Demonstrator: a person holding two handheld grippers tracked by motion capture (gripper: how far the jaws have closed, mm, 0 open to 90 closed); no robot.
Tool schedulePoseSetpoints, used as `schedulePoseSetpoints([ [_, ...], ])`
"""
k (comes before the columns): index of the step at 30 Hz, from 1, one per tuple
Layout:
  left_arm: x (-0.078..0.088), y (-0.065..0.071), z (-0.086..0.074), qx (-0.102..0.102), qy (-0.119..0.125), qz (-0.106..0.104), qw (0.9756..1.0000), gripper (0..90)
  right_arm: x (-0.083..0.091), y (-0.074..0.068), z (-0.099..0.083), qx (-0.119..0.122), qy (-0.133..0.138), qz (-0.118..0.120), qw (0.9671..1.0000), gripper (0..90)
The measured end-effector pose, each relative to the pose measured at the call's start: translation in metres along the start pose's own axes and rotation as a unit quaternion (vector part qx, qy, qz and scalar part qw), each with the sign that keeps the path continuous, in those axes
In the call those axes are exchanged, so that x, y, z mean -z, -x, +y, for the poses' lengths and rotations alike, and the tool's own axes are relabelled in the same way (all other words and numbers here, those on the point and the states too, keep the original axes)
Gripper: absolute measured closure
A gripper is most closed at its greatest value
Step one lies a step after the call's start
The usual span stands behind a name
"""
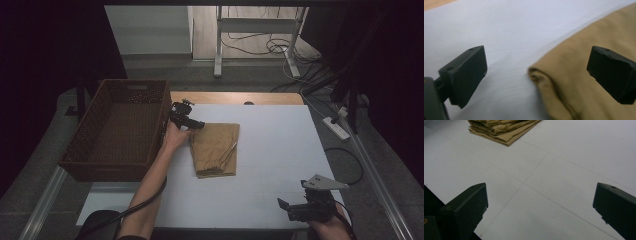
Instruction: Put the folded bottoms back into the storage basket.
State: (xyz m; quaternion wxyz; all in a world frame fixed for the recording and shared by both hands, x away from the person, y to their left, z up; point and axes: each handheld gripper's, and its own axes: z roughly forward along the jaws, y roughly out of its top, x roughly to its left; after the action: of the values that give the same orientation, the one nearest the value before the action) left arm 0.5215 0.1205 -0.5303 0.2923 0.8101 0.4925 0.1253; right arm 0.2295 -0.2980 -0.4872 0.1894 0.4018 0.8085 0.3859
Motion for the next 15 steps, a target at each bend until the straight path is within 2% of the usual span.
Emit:
schedulePoseSetpoints([
  [2, -0.0047, 0.0028, -0.0006, -0.014, -0.013, 0.020, 0.9996, 6.7, 0.0000, 0.0004, -0.0001, -0.002, 0.001, 0.001, 1.0000, 0.7],
  [3, -0.0084, 0.0045, -0.0014, -0.017, -0.018, 0.012, 0.9996, 7.2, 0.0001, 0.0004, -0.0001, -0.001, 0.001, 0.002, 1.0000, 0.7],
  [5, -0.0119, 0.0053, -0.0030, -0.017, -0.021, 0.014, 0.9995, 7.1, 0.0003, 0.0000, -0.0002, 0.000, 0.001, 0.001, 1.0000, 0.7],
  [11, -0.0116, 0.0070, -0.0062, -0.018, -0.010, 0.019, 0.9996, 8.0, -0.0001, -0.0007, -0.0002, 0.004, 0.000, 0.001, 1.0000, 0.7],
  [15, -0.0084, 0.0095, -0.0081, -0.023, -0.006, 0.012, 0.9996, 16.6, -0.0001, -0.0010, -0.0001, 0.005, -0.001, 0.000, 1.0000, 0.7],
])
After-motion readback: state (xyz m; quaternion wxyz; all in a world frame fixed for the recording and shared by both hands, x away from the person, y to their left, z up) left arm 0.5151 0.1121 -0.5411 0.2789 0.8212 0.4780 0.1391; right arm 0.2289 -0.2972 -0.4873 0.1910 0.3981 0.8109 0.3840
